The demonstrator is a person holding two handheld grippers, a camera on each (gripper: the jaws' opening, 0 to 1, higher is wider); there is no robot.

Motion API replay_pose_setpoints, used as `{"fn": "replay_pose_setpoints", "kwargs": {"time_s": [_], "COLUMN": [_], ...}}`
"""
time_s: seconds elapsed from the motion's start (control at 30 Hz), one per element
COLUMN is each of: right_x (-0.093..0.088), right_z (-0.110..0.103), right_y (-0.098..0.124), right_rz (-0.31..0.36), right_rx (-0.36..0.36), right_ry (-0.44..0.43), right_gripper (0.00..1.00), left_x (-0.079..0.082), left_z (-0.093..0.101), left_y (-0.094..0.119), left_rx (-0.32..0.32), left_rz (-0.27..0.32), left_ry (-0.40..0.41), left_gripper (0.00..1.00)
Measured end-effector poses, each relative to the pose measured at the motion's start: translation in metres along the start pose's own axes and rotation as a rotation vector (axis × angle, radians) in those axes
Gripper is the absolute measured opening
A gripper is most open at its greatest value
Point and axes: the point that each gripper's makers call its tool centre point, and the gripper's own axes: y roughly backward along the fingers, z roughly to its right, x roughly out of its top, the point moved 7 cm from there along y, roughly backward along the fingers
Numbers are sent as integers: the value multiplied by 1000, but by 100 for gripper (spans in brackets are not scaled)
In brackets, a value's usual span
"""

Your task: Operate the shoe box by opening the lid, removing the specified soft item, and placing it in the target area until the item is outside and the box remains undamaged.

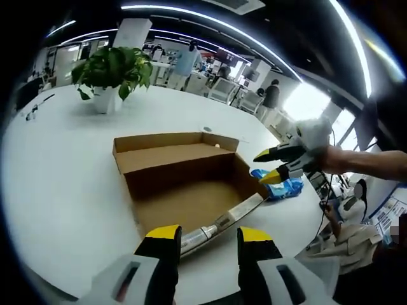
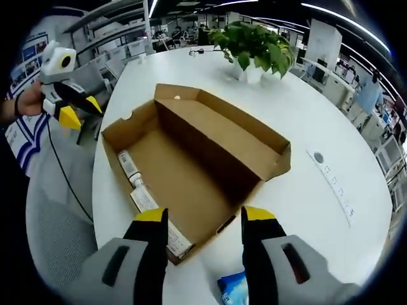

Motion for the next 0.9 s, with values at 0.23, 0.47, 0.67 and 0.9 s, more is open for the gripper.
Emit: {"fn": "replay_pose_setpoints", "kwargs": {"time_s": [0.23,0.47,0.67,0.9], "right_x": [1,-1,-2,-2], "right_z": [-1,-6,-10,-13], "right_y": [-8,-17,-26,-37], "right_rz": [-9,-42,-84,-124], "right_rx": [24,57,102,169], "right_ry": [11,51,108,129], "right_gripper": [43,43,44,47], "left_x": [1,0,-4,-5], "left_z": [-3,-6,-8,-12], "left_y": [-2,-4,-7,-9], "left_rx": [-2,-2,-5,-4], "left_rz": [1,0,-5,-6], "left_ry": [7,15,23,34], "left_gripper": [35,35,35,36]}}
